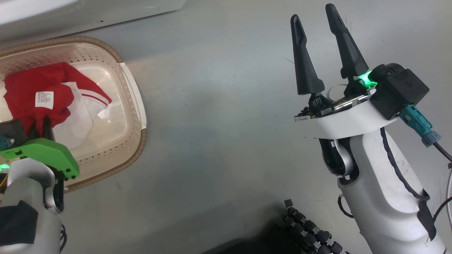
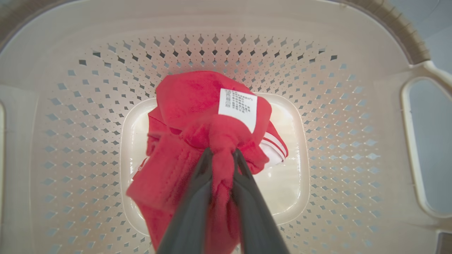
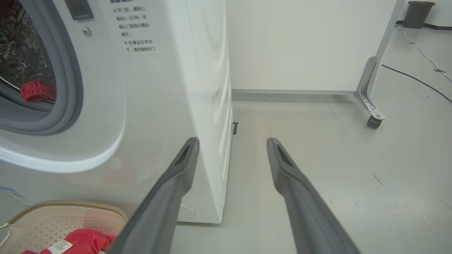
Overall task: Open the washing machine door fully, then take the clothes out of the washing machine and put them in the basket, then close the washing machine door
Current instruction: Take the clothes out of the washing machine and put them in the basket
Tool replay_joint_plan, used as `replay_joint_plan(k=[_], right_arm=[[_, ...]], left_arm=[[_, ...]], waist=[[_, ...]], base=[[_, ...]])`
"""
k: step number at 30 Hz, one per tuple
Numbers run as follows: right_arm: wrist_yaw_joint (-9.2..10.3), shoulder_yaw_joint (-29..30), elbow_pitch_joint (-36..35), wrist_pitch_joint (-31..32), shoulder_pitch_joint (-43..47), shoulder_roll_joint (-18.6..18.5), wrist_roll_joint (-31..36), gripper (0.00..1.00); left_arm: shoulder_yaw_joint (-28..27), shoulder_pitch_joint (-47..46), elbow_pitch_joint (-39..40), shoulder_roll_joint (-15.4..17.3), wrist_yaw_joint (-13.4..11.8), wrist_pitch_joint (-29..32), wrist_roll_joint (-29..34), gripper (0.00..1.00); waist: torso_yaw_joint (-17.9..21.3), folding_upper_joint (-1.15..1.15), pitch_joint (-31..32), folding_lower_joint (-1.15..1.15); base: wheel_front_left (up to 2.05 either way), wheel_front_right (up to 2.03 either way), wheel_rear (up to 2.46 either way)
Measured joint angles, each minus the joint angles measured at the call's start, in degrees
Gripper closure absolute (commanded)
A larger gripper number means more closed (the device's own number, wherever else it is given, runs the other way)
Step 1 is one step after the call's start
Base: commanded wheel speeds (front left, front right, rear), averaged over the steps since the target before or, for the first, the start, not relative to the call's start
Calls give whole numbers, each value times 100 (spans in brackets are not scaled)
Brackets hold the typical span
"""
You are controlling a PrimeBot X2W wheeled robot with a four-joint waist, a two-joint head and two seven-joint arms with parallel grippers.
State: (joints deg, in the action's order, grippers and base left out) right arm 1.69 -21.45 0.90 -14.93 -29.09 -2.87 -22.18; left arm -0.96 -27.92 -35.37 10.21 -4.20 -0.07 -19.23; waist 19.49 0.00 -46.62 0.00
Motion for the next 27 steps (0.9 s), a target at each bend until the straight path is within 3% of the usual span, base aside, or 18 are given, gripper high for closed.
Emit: replay_joint_plan(k=[8, 9, 10, 11, 12, 27], right_arm=[[49, 11, 42, 0, -97, 1, -1, 0], [49, 12, 56, 0, -97, 0, -11, 0], [49, 12, 73, 0, -97, 1, -34, 0], [49, 15, 91, 0, -96, 1, -57, 0], [51, 22, 110, 0, -96, 1, -59, 0], [40, 219, 548, 0, 155, 0, 41, 0]], left_arm=[[-1, -203, -541, -35, 171, -159, -89, 100], [2, -207, -600, -49, 191, -160, -89, 80], [1, -210, -659, -63, 207, -174, -94, 53], [4, -214, -712, -70, 210, -214, -94, 46], [11, -226, -772, -78, 238, -233, -94, 3], [211, -272, -1059, -400, 515, -1092, -110, 0]], waist=[[-12, 0, 38, 0], [-18, 0, 62, 0], [-24, 0, 88, 0], [-29, 0, 116, 0], [-36, 0, 147, 0], [-275, 0, 873, 0]], base=[[0, 0, 0], [0, 0, 0], [0, 0, 0], [0, 0, 0], [0, 0, 0], [0, 0, 0]])
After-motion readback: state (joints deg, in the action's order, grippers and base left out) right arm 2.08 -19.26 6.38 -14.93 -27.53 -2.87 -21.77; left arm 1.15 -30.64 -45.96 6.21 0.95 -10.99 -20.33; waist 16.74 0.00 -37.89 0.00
